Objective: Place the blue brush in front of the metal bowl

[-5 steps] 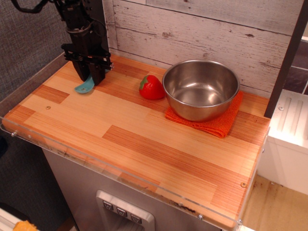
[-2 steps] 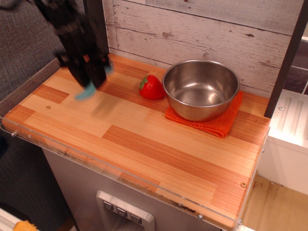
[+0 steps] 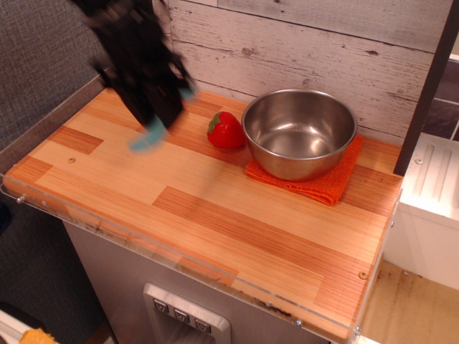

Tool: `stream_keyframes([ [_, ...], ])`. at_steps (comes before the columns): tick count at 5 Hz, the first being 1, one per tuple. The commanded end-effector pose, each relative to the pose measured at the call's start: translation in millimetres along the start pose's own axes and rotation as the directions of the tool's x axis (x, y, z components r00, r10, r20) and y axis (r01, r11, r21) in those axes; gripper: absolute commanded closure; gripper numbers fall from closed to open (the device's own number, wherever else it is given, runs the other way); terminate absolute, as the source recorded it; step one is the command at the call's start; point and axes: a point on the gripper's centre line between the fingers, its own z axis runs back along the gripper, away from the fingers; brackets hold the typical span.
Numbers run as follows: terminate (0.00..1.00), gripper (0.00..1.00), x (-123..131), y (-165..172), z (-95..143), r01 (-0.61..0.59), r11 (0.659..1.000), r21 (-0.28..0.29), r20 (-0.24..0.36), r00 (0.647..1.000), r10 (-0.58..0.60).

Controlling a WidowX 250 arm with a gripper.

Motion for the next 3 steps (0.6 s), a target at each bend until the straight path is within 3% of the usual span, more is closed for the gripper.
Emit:
stream_keyframes([
  [1,0.00,1.00,-20.1,-48.0,-45.9,0.099,0.993,0.065,-0.016,0.995,-0.098],
  [3,0.00,1.00,-28.1,-57.7,-75.0,0.141,0.986,0.085,-0.119,0.984,-0.131],
])
